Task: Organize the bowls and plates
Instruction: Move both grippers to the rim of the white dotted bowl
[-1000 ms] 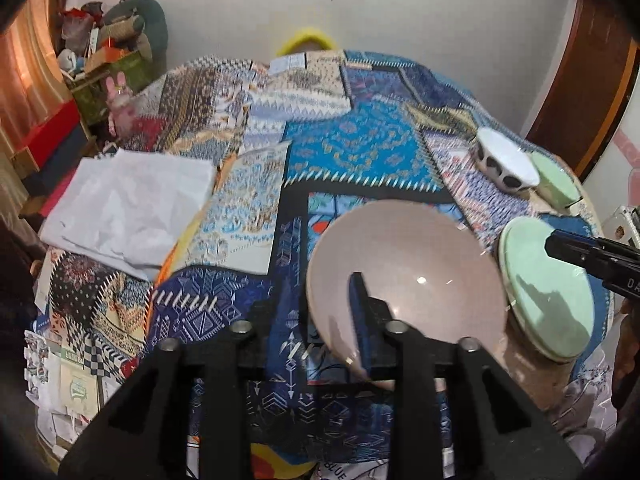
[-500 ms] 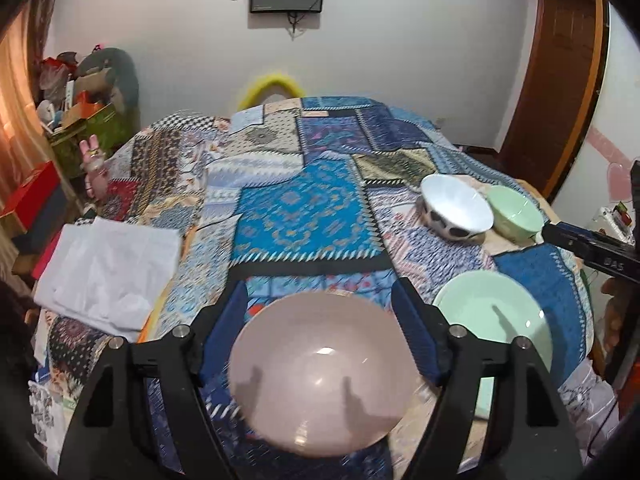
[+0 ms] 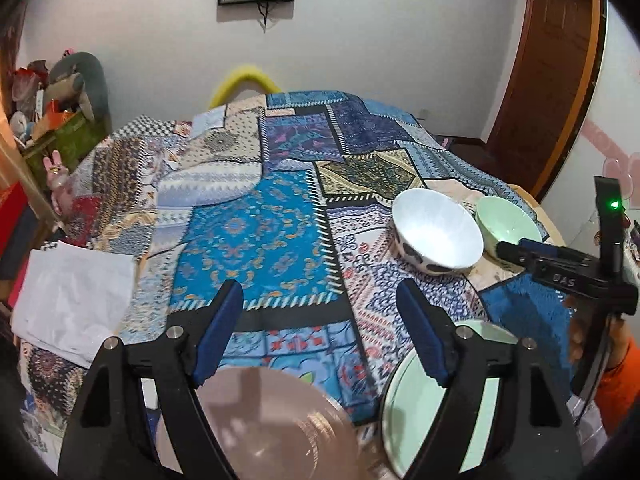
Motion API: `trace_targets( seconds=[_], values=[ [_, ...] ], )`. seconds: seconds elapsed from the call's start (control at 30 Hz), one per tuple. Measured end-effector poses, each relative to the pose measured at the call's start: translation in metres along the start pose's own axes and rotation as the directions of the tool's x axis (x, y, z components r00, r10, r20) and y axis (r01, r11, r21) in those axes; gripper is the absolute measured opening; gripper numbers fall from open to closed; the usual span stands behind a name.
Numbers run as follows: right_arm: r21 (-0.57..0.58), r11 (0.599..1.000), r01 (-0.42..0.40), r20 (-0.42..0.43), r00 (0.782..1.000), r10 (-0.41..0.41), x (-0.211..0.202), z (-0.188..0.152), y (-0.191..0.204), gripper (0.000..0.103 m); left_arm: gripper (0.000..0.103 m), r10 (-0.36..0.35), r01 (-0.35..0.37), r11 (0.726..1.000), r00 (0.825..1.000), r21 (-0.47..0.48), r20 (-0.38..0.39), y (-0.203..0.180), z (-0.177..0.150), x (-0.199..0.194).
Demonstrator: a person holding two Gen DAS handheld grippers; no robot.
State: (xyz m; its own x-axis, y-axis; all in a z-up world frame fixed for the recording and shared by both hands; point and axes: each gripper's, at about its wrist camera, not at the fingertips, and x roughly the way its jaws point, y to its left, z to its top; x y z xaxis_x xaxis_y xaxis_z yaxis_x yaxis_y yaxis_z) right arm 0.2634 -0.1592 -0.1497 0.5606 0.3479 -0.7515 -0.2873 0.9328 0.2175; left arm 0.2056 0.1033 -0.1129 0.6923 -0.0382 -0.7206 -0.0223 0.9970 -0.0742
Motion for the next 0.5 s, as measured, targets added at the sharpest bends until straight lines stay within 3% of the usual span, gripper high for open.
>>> trace_targets(
  seconds=[0.17,0.3,0.5],
  values=[
    [0.046,0.999,-0.024,-0.065,0.998,0.027,0.027,0.007,-0.011,0.042,0.079,-0.006,0.006,1.000,1.000,0.020,-0.008,-0.011,0.008,0.025],
    [0.055,0.998,-0.017,-0.095,0.995,0.023,0.040,0.007,-0.014,0.041,0.076,-0.037,0.040,0.998,0.997,0.041,-0.065,-0.018,0.014,0.047],
    [0.094,0.995,-0.016,-0.119,0.993,0.027,0.056,0.010,-0.022,0.038,0.070,-0.008,0.013,0.998,0.997,0.065,-0.081,-0.026,0.021,0.068]
  ],
)
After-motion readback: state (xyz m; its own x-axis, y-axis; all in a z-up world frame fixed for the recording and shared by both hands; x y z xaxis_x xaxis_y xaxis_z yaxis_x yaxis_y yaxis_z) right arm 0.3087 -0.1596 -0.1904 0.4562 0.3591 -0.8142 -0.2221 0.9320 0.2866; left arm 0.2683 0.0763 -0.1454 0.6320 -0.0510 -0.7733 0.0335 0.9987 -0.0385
